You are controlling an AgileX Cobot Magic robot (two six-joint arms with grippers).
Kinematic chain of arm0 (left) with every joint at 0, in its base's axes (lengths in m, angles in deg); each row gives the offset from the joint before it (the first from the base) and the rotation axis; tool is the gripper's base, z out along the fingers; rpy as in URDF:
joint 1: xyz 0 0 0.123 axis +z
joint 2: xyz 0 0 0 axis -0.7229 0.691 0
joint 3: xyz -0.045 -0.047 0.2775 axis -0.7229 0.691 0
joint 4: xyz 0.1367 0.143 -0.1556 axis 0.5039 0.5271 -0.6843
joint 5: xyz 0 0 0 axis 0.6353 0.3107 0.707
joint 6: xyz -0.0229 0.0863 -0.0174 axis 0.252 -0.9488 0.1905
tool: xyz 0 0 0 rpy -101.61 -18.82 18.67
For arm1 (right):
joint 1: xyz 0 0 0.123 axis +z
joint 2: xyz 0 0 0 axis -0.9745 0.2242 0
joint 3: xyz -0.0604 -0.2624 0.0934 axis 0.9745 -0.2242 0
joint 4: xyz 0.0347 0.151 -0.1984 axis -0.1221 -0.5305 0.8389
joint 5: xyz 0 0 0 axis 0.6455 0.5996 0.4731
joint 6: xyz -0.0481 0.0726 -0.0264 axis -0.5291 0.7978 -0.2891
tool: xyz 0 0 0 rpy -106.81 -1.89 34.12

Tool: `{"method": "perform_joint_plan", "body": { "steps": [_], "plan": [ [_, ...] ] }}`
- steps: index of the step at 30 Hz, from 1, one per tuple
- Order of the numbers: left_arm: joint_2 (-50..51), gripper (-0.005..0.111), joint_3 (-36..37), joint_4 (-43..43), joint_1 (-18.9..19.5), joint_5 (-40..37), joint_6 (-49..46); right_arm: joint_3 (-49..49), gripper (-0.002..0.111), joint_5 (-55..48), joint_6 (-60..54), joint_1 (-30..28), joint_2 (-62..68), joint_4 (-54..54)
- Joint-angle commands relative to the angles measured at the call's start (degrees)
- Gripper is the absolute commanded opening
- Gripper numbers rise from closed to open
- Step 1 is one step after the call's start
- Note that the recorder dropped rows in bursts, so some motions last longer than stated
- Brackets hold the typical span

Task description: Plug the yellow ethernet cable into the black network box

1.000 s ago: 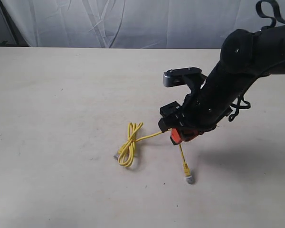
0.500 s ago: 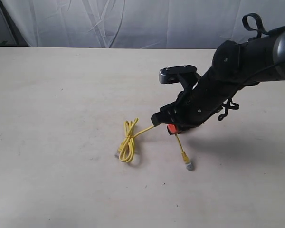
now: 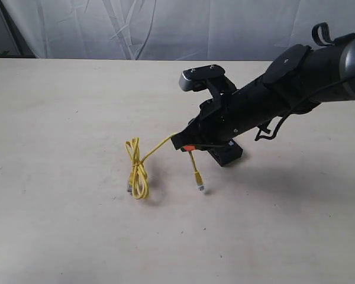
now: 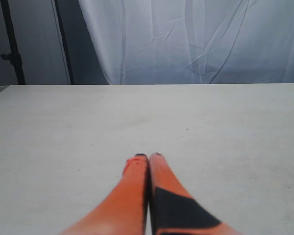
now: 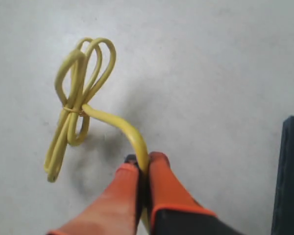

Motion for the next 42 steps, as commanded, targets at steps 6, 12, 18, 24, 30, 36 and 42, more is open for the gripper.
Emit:
{"method": "perform_joint_plan", "body": {
  "steps": [6, 12, 18, 24, 30, 36, 42],
  "plan": [
    [-0.34, 0.000, 0.27, 0.00, 0.04, 0.32, 0.00, 4.08, 0.000, 1.79, -4.49, 0.22, 4.59, -9.67],
    [-0.34, 0.000, 0.27, 0.00, 0.04, 0.32, 0.00, 6.32, 0.000, 0.33, -4.22, 0.22, 8.33, -12.45],
    [-0.34, 0.000, 0.27, 0.00, 0.04, 0.32, 0.00, 6.32, 0.000, -0.11, -3.71, 0.22, 8.44, -12.45],
    [-0.34, 0.000, 0.27, 0.00, 0.04, 0.32, 0.00, 6.32, 0.000, 0.03, -3.45, 0.22, 8.44, -11.85],
    [-0.34, 0.000, 0.27, 0.00, 0.04, 0.32, 0.00, 6.32, 0.018, -0.66, -2.16, 0.22, 8.44, -10.26],
    [-0.34, 0.000, 0.27, 0.00, 0.04, 0.32, 0.00, 6.32, 0.057, -1.02, -2.16, 0.22, 8.09, -10.03],
    [-0.34, 0.000, 0.27, 0.00, 0.04, 0.32, 0.00, 6.32, 0.058, -0.64, 4.58, 0.11, 3.97, -2.96]
  ]
}}
